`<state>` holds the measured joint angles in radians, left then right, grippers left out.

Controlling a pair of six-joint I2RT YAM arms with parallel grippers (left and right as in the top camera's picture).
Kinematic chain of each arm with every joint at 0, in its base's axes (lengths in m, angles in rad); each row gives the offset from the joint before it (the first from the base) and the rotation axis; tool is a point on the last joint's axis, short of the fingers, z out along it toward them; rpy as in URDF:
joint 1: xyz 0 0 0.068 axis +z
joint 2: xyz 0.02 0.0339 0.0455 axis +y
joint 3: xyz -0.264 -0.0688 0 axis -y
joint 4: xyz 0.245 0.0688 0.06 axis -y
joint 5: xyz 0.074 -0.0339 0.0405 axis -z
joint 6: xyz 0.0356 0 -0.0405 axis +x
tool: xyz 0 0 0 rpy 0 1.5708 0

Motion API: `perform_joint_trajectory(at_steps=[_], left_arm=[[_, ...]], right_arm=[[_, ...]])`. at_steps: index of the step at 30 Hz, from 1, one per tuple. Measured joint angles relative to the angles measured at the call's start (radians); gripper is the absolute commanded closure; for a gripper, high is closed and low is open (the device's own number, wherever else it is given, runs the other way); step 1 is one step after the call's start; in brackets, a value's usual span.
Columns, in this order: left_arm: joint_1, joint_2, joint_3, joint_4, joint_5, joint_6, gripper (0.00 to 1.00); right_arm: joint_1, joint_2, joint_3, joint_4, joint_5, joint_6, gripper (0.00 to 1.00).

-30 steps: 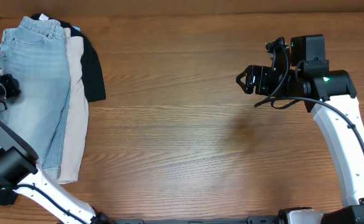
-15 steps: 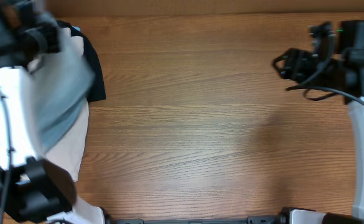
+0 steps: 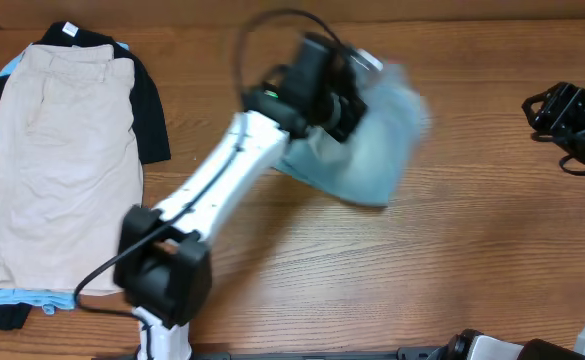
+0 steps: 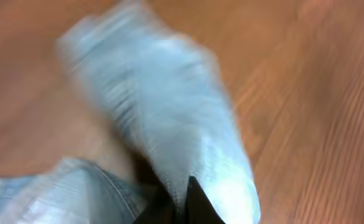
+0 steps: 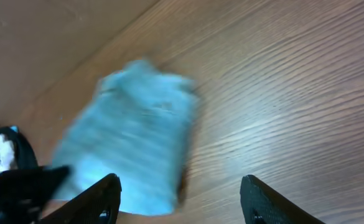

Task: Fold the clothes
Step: 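Lift the denim shorts with the left gripper and drag them right onto the table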

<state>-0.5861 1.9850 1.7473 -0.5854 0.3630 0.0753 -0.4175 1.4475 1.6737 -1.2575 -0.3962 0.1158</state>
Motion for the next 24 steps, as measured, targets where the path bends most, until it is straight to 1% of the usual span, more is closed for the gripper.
perform_joint_trajectory(at_steps=[1,2,5,7,11,12,15,17,19,24], left_arm=[[-0.013,0.007,0.0,-0.006,-0.006,-0.003,0.67],[-0.017,0.007,0.0,-0.013,-0.011,-0.003,0.59],[-0.008,-0.003,0.0,-0.029,-0.028,-0.01,0.45],[0.003,-0.008,0.0,-0.048,-0.035,-0.016,0.39],[0.031,-0.028,0.0,-0.08,-0.046,-0.018,0.36],[0.041,-0.04,0.0,-0.094,-0.047,-0.018,0.34],[0.07,-0.072,0.011,-0.131,-0.05,-0.012,0.27],[0.097,-0.091,0.023,-0.157,-0.05,0.01,0.23],[0.127,-0.1,0.032,-0.167,-0.05,0.042,0.21],[0.164,-0.052,0.042,-0.11,-0.057,0.156,0.19]], right_arm=[[0.0,0.0,0.0,-0.004,0.0,-0.006,0.34],[0.0,0.0,0.0,-0.007,0.0,-0.012,0.34],[0.0,0.0,0.0,-0.012,-0.001,-0.021,0.34],[0.002,0.0,0.0,-0.012,-0.008,-0.024,0.34],[0.029,0.003,0.0,-0.011,-0.017,-0.027,0.33],[0.045,0.009,-0.002,-0.01,-0.019,-0.03,0.3],[0.072,0.03,-0.015,-0.01,-0.024,-0.034,0.27],[0.087,0.063,-0.031,-0.012,-0.023,-0.034,0.25],[0.096,0.101,-0.043,-0.017,-0.021,-0.036,0.25],[0.098,0.153,-0.055,-0.014,-0.002,-0.037,0.24]])
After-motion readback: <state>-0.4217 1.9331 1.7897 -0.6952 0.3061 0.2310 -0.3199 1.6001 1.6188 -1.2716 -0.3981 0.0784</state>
